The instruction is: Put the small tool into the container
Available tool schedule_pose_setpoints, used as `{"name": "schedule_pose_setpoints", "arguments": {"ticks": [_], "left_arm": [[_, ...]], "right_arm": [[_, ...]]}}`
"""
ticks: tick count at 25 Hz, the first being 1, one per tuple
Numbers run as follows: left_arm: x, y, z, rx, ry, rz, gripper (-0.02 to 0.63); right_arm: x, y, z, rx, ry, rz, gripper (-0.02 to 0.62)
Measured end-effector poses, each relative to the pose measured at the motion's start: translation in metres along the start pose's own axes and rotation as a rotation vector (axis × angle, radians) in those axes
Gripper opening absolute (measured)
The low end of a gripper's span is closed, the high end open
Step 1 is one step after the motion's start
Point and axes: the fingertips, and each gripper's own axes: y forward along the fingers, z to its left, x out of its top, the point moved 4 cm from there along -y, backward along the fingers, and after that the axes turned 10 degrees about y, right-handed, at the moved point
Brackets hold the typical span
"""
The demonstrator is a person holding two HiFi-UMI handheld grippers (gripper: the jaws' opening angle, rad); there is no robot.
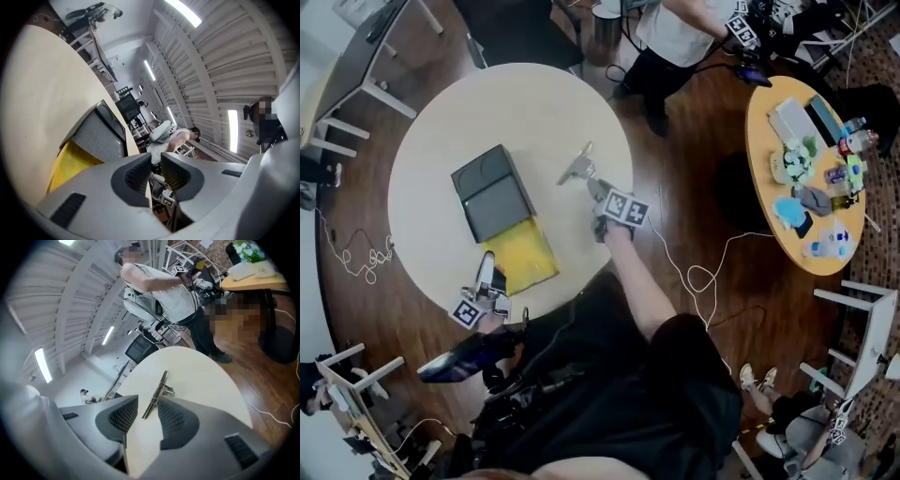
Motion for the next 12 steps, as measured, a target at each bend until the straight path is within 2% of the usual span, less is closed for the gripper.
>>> {"name": "schedule_pose_setpoints", "arguments": {"ticks": [5,12], "left_arm": [[-0.004,-0.022,-0.012,0.098,-0.041,-0.118,0.049],[-0.004,-0.012,-0.021,0.136,-0.006,-0.123,0.049]], "right_arm": [[0.005,0.041,-0.015,0.002,0.096,0.058,0.141],[0.013,0.070,-0.019,0.007,0.167,0.075,0.141]]}}
